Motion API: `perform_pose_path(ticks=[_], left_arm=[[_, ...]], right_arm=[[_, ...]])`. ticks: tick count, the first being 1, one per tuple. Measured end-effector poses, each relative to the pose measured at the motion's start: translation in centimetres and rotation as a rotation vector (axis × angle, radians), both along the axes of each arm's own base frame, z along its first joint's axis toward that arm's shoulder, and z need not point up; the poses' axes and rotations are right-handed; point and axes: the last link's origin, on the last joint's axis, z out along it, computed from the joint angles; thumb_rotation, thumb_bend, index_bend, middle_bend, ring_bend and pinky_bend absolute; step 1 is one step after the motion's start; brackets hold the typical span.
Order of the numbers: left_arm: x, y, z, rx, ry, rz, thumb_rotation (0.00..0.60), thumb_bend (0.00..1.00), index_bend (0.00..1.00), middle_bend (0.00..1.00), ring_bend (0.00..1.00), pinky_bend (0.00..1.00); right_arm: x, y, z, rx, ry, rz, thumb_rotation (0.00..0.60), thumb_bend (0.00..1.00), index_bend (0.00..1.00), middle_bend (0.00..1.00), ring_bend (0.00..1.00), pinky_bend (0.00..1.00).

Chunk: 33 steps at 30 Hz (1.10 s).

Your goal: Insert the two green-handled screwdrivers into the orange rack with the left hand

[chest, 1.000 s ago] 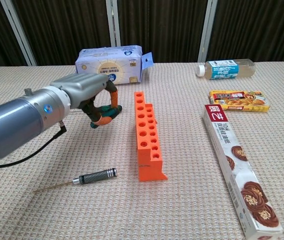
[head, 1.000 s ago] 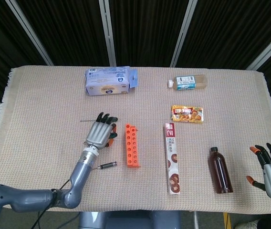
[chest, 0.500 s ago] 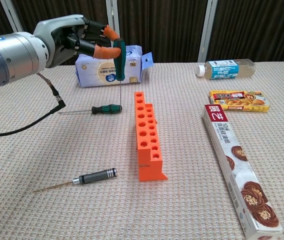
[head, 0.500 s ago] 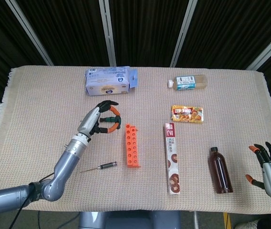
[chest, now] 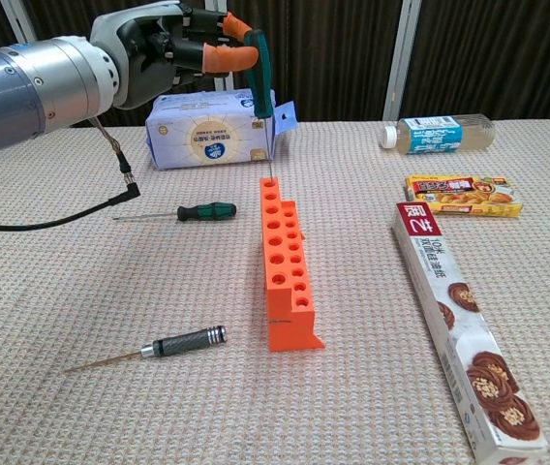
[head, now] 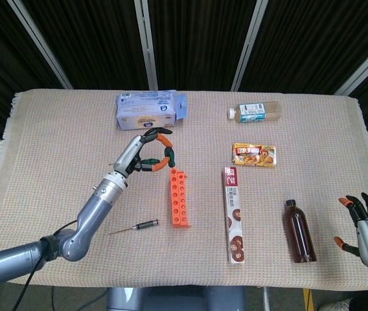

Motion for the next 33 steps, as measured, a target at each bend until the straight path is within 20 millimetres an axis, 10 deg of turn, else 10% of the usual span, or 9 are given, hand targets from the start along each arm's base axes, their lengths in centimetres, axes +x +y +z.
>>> perform_pose_path(ticks=[33], left_arm=[[-0.1, -0.2, -1.9, -0.022, 0.087, -0.031, 0.600, 0.38, 0.64, 0.18, 0.06, 0.05]], right_arm=[[-0.6, 0.1, 0.0, 0.003, -0.008, -0.019, 0.600, 0.00, 0.20, 0.15, 0.02, 0.13]])
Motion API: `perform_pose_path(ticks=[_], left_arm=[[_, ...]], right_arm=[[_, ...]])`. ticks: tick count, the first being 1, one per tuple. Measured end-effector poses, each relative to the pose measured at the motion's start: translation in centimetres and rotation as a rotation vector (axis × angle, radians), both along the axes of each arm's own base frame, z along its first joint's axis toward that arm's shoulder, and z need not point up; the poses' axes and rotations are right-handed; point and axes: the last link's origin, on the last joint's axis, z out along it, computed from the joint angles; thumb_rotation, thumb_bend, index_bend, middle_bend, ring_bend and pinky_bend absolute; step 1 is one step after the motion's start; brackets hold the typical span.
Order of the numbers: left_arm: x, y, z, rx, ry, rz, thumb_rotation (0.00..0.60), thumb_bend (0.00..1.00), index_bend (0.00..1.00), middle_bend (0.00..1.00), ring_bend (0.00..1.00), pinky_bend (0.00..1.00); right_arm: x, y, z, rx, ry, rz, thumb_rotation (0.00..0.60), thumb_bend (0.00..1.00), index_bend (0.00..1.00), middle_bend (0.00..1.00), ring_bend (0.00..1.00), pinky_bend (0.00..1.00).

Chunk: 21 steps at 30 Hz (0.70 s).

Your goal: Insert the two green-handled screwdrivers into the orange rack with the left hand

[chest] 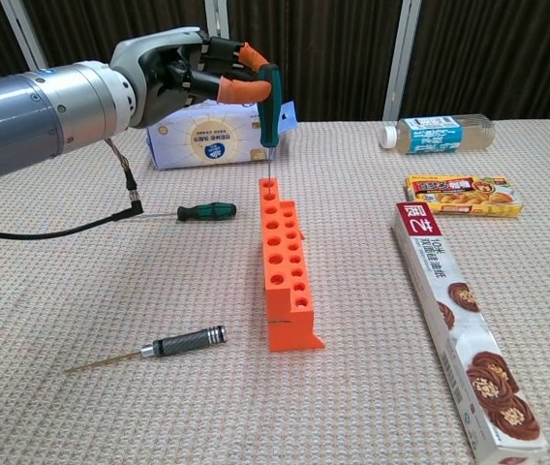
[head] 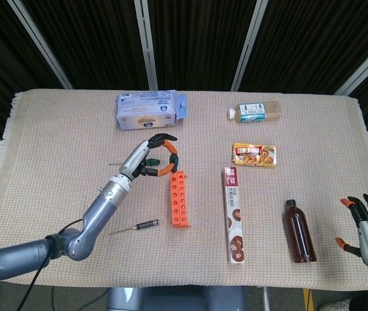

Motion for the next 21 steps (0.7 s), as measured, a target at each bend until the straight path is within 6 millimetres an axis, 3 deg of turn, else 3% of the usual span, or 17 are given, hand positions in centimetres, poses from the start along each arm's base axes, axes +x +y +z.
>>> perform_pose_path(ticks=[21], left_arm=[[-1.4, -1.5, -3.5, -0.036, 0.032, 0.002, 0.600, 0.38, 0.63, 0.18, 0.06, 0.05]], right_arm=[[-0.3, -0.3, -0.1, 0.006, -0.004, -0.013, 0.600, 0.00, 0.20, 0.15, 0.02, 0.12]])
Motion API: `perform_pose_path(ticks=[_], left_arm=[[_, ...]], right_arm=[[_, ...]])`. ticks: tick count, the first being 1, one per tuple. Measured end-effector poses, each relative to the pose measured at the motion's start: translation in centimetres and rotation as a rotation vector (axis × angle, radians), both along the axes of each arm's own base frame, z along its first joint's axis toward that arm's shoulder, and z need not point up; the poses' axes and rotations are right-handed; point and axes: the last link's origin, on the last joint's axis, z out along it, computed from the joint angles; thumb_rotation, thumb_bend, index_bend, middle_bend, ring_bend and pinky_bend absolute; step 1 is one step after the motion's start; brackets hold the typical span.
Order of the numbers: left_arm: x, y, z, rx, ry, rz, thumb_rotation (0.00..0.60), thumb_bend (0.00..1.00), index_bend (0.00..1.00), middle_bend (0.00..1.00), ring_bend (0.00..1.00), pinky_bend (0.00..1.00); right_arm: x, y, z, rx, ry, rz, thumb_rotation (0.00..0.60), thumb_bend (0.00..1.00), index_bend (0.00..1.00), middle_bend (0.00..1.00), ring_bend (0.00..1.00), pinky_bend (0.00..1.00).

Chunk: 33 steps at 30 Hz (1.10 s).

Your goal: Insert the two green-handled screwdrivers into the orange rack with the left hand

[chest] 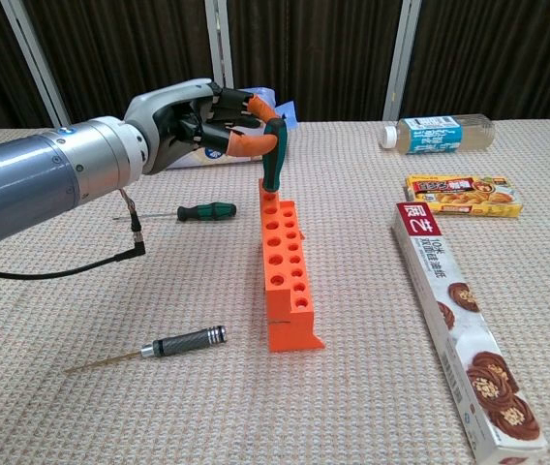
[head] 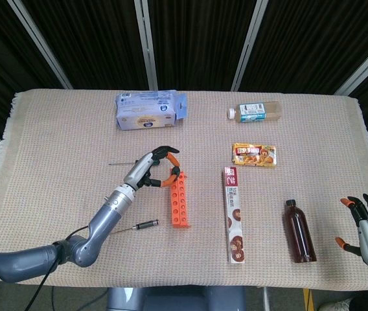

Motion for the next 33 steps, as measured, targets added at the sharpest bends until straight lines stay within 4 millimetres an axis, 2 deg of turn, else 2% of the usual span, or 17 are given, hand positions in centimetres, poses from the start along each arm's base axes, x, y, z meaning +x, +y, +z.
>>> perform_pose_path(ticks=[12, 19, 21, 25, 28, 33], left_arm=[[-0.32, -0.11, -0.79, -0.008, -0.012, 0.015, 0.600, 0.38, 0.59, 0.18, 0.05, 0.05], [-0.45, -0.08, -0.85, -0.009, -0.013, 0.019, 0.600, 0.38, 0.55, 0.15, 0.01, 0.04], [-0.51, -0.10, -0.87, -0.009, -0.010, 0.019, 0.600, 0.38, 0.50, 0.11, 0.00, 0.03], [-0.63, -0.15, -0.86, -0.010, -0.001, 0.013, 0.583, 0.38, 0.26, 0.00, 0.00, 0.00], [-0.77, -0.21, -0.84, -0.005, 0.010, 0.005, 0.565, 0.38, 0.13, 0.00, 0.00, 0.00], [-1.02, -0.23, -0.42, 0.017, 0.004, 0.002, 0.558, 0.37, 0.04, 0.00, 0.00, 0.00]], right_arm=[[-0.11, -0.10, -0.04, 0.001, 0.000, -0.006, 0.600, 0.00, 0.20, 0.15, 0.02, 0.13], [-0.16, -0.13, -0.03, 0.001, -0.001, -0.010, 0.600, 0.00, 0.20, 0.15, 0.02, 0.13], [-0.18, -0.16, -0.04, 0.002, 0.000, -0.011, 0.600, 0.00, 0.20, 0.15, 0.02, 0.13], [-0.19, -0.28, -0.09, 0.005, -0.001, -0.012, 0.600, 0.00, 0.20, 0.15, 0.02, 0.13], [-0.16, -0.41, -0.13, 0.007, -0.001, -0.010, 0.600, 0.00, 0.20, 0.15, 0.02, 0.13], [-0.18, -0.52, -0.17, 0.006, -0.001, -0.011, 0.600, 0.00, 0.20, 0.15, 0.02, 0.13]])
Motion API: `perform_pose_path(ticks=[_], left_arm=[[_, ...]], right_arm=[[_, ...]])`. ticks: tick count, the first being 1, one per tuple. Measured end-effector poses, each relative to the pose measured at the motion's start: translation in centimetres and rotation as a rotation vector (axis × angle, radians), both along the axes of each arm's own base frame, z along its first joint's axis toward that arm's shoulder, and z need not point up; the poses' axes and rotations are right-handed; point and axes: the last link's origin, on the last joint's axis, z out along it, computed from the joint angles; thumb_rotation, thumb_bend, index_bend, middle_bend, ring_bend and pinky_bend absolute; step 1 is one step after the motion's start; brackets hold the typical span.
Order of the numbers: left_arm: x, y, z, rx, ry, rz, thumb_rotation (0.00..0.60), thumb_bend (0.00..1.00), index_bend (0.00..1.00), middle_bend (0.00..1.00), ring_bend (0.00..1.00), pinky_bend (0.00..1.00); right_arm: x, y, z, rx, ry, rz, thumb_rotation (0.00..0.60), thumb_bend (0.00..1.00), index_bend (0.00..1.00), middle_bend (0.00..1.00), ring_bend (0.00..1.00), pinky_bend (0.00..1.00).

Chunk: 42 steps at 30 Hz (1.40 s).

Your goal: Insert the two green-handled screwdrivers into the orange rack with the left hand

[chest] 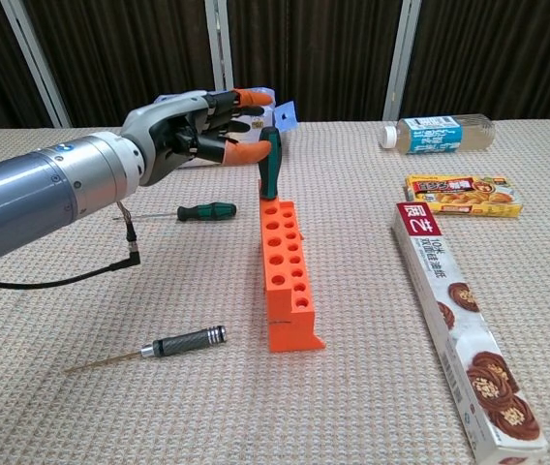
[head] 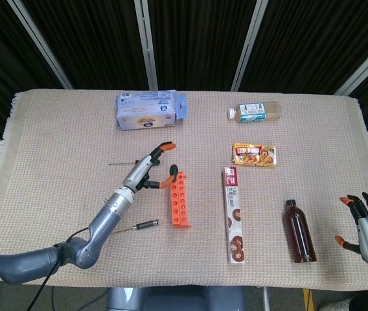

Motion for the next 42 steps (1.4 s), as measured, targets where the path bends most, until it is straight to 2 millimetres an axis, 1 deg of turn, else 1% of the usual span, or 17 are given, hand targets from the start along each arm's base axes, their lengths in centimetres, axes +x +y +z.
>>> perform_pose_path(ticks=[7, 9, 11, 13, 17, 19, 22, 25, 28, 31, 34, 37, 42], left_arm=[[-0.4, -0.2, 1.2, 0.063, 0.007, -0.024, 0.551, 0.38, 0.04, 0.00, 0.00, 0.00], [-0.7, -0.4, 1.8, 0.093, 0.030, -0.040, 0.550, 0.38, 0.08, 0.00, 0.00, 0.00], [-1.0, -0.5, 2.2, 0.118, 0.060, -0.052, 0.549, 0.42, 0.14, 0.00, 0.00, 0.00], [-1.6, -0.8, 2.8, 0.148, 0.114, -0.066, 0.550, 0.46, 0.21, 0.00, 0.00, 0.00], [-3.0, -1.6, 3.7, 0.192, 0.252, -0.099, 0.553, 0.46, 0.31, 0.03, 0.00, 0.00], [-3.8, -2.2, 4.1, 0.208, 0.340, -0.119, 0.555, 0.46, 0.35, 0.05, 0.00, 0.00], [-5.0, -3.2, 4.4, 0.223, 0.470, -0.149, 0.565, 0.46, 0.37, 0.06, 0.00, 0.01], [-6.0, -4.2, 4.7, 0.236, 0.583, -0.164, 0.592, 0.47, 0.38, 0.07, 0.00, 0.01], [-7.0, -4.5, 4.8, 0.256, 0.672, -0.158, 0.600, 0.48, 0.39, 0.07, 0.00, 0.01], [-7.8, -3.7, 4.7, 0.281, 0.748, -0.142, 0.600, 0.47, 0.39, 0.07, 0.00, 0.01], [-7.9, -2.2, 4.4, 0.297, 0.822, -0.142, 0.600, 0.47, 0.37, 0.06, 0.00, 0.01], [-7.4, -0.5, 3.8, 0.310, 0.893, -0.155, 0.600, 0.46, 0.36, 0.05, 0.00, 0.00], [-6.0, 2.2, 2.5, 0.329, 1.007, -0.184, 0.600, 0.39, 0.34, 0.04, 0.00, 0.00]], right_arm=[[0.0, -0.1, -0.1, 0.001, -0.001, 0.002, 0.600, 0.00, 0.20, 0.15, 0.02, 0.13], [0.1, -0.1, 0.0, -0.001, -0.001, 0.004, 0.600, 0.00, 0.20, 0.15, 0.02, 0.13], [0.1, -0.1, 0.0, -0.002, 0.000, 0.005, 0.600, 0.00, 0.20, 0.15, 0.02, 0.13], [0.1, -0.1, 0.0, -0.002, 0.000, 0.006, 0.600, 0.00, 0.20, 0.15, 0.02, 0.12], [0.1, -0.2, -0.1, 0.002, -0.001, 0.009, 0.600, 0.00, 0.20, 0.15, 0.02, 0.13], [0.2, -0.2, -0.2, 0.006, -0.003, 0.014, 0.600, 0.00, 0.20, 0.15, 0.02, 0.13], [0.3, -0.2, -0.4, 0.011, -0.005, 0.020, 0.600, 0.00, 0.20, 0.15, 0.02, 0.13], [0.4, -0.2, -0.4, 0.012, -0.003, 0.023, 0.600, 0.00, 0.20, 0.15, 0.02, 0.13], [0.5, -0.2, -0.3, 0.013, 0.001, 0.027, 0.600, 0.00, 0.20, 0.15, 0.02, 0.13], [0.6, -0.1, -0.3, 0.014, 0.001, 0.026, 0.600, 0.00, 0.20, 0.15, 0.02, 0.13], [0.7, 0.0, -0.4, 0.016, 0.001, 0.026, 0.600, 0.00, 0.20, 0.15, 0.02, 0.13], [0.7, 0.0, -0.4, 0.016, 0.003, 0.025, 0.600, 0.00, 0.20, 0.15, 0.02, 0.13], [0.8, 0.2, -0.3, 0.012, 0.010, 0.020, 0.600, 0.00, 0.20, 0.15, 0.02, 0.13]])
